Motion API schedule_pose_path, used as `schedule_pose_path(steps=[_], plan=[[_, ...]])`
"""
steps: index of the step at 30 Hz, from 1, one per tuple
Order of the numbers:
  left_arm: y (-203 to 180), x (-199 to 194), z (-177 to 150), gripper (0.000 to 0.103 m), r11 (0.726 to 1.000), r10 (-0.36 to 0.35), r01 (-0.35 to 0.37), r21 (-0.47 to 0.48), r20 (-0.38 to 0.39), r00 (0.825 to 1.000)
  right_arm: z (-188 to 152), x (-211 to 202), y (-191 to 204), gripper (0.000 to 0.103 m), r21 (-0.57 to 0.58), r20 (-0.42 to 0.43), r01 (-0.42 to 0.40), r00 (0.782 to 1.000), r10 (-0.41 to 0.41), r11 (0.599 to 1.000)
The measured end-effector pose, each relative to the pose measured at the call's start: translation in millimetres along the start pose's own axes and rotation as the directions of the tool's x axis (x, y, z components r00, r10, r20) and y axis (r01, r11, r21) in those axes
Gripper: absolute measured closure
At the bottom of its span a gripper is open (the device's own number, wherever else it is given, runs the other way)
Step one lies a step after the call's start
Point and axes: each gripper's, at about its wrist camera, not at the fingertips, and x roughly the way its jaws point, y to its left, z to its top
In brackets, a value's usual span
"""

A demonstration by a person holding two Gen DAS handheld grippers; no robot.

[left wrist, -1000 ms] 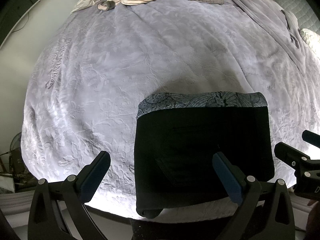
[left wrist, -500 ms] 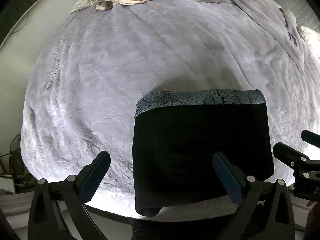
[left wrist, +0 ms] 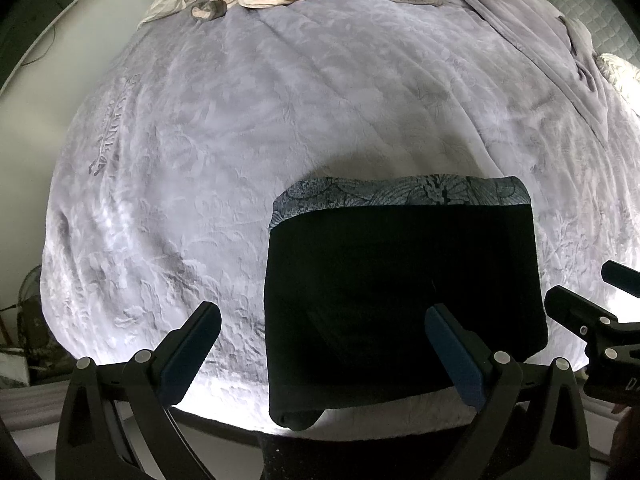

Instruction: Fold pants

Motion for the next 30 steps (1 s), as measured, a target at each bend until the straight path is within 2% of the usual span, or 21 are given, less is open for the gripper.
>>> schedule_pose_path(steps=[23,30], plan=[[0.0,-1.7,-4.0,0.001,1.0,-0.006,0.006,-0.007,-0.004,1.0,-3.7,-3.1,2.6,0.0,-0.008,-0.001,0.002,1.0,-0.002,1.0],[3.3,-5.1,-4.6,0.001,1.0,-0.006,0.006,-0.012,0.017,1.0,-5.3,-3.0,3.8,0.0,-0.007,-0.001,0.002,1.0,-0.002,1.0]])
